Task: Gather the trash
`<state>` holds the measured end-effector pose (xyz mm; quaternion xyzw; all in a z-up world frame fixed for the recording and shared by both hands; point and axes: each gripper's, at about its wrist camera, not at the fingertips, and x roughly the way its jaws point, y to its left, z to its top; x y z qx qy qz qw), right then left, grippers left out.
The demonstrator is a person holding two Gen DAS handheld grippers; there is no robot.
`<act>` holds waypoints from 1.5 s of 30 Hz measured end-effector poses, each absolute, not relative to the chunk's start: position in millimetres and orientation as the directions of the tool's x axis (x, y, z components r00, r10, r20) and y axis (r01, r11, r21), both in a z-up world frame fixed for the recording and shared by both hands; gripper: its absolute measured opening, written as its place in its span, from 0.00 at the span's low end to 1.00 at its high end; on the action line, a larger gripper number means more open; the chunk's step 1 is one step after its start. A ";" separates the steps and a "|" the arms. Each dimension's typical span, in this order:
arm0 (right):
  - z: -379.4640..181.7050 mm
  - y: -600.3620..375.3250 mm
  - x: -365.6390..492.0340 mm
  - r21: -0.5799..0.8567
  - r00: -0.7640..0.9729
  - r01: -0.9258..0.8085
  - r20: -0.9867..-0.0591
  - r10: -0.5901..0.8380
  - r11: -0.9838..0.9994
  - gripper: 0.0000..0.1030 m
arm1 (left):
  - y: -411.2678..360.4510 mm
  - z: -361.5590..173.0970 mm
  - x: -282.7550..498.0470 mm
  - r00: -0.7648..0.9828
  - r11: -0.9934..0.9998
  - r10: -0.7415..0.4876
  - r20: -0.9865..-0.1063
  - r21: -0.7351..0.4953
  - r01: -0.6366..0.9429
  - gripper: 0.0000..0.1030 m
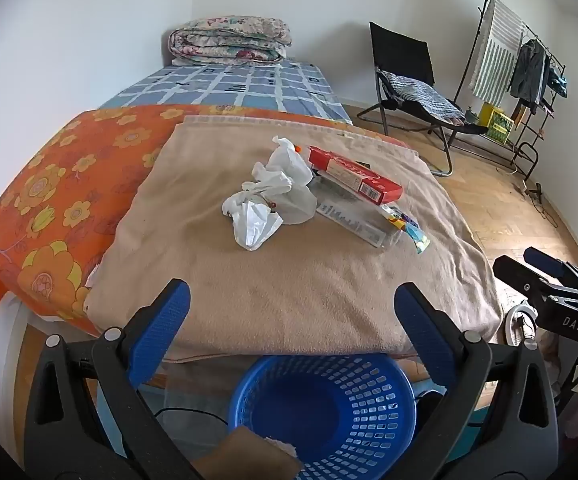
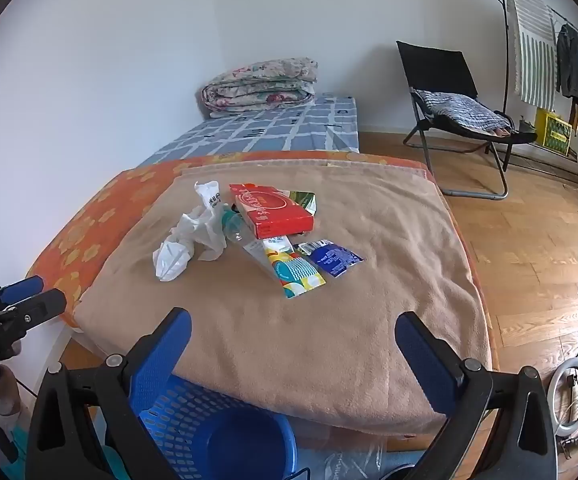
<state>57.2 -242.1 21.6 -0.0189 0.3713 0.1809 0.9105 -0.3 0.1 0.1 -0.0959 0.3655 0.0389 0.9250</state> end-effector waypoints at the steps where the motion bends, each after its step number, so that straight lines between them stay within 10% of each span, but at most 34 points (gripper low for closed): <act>1: 21.3 -242.0 56.8 0.090 0.661 -0.348 -0.682 0.312 0.933 1.00 | -0.3 0.1 -0.1 0.725 0.980 0.008 -0.688 -0.140 -0.144 1.00; 45: 17.8 -234.5 55.4 0.103 0.643 -0.367 -0.690 0.332 0.925 1.00 | -1.8 -19.5 0.7 0.699 0.967 -0.028 -0.714 -0.195 -0.161 1.00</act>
